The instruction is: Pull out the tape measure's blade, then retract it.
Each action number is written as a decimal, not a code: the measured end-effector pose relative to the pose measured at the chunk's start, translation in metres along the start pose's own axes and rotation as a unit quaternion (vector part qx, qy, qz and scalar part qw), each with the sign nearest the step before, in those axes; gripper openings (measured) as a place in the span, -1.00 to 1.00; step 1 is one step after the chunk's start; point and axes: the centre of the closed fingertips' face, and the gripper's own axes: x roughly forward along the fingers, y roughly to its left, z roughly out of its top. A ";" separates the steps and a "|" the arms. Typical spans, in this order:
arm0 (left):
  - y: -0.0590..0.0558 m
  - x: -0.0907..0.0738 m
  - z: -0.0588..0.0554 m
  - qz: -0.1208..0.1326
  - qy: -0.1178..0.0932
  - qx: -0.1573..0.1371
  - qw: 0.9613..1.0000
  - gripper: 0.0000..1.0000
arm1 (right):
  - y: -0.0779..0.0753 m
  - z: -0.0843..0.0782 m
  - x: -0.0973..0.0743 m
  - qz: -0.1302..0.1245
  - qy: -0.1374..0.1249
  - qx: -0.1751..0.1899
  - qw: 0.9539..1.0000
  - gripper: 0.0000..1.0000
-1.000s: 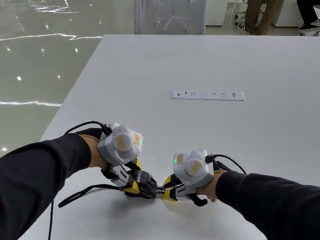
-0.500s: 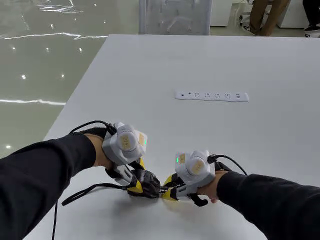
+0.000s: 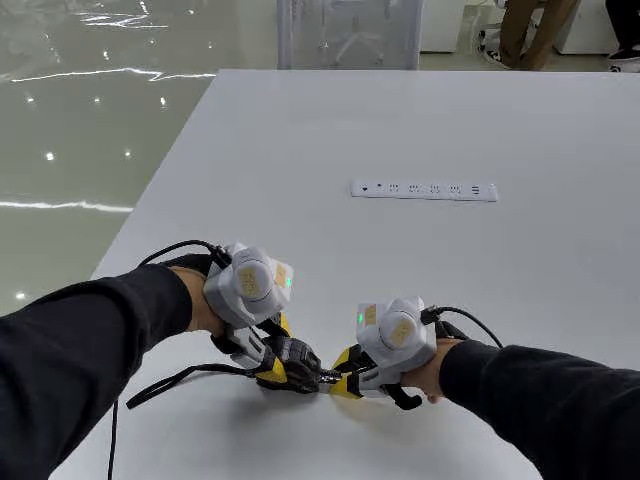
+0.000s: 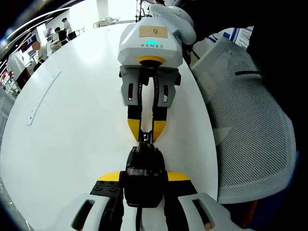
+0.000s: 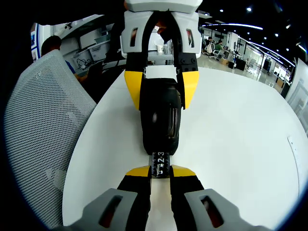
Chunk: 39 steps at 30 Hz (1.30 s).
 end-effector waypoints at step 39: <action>0.001 -0.001 -0.001 0.008 0.001 -0.005 1.000 -0.45 | -0.003 -0.031 -0.029 -0.012 0.031 0.013 0.999 -0.79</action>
